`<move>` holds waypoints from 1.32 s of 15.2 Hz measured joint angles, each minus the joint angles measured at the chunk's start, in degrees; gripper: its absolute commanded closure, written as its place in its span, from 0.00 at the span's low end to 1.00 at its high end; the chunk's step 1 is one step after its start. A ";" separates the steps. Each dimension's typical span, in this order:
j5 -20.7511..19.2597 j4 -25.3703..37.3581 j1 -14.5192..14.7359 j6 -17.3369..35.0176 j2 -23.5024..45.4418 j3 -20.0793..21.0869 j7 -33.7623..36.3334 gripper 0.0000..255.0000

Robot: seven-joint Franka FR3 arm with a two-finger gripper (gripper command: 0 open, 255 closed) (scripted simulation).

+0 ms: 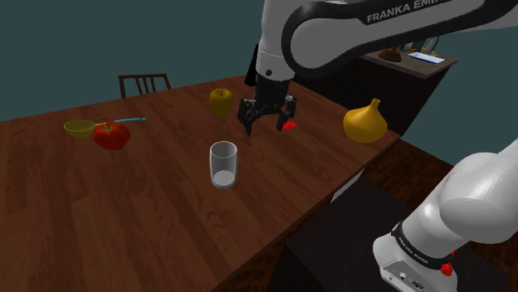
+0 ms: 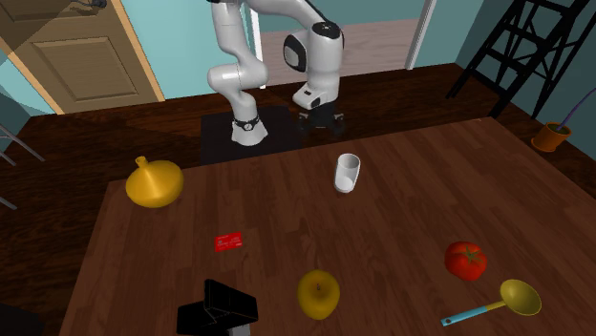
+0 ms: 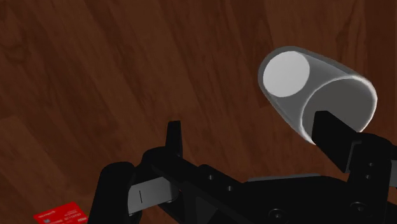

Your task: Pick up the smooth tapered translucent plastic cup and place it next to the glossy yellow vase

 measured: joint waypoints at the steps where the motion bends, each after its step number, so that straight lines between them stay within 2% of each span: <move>1: -1.02 1.11 -0.13 0.57 1.95 0.74 1.41 0.00; 7: -9.80 9.22 0.78 4.05 16.35 4.60 12.18 0.00; 15: -12.52 7.29 1.24 9.10 20.18 4.49 14.53 0.00; 20: -12.69 7.02 1.27 9.57 20.39 4.47 14.66 0.00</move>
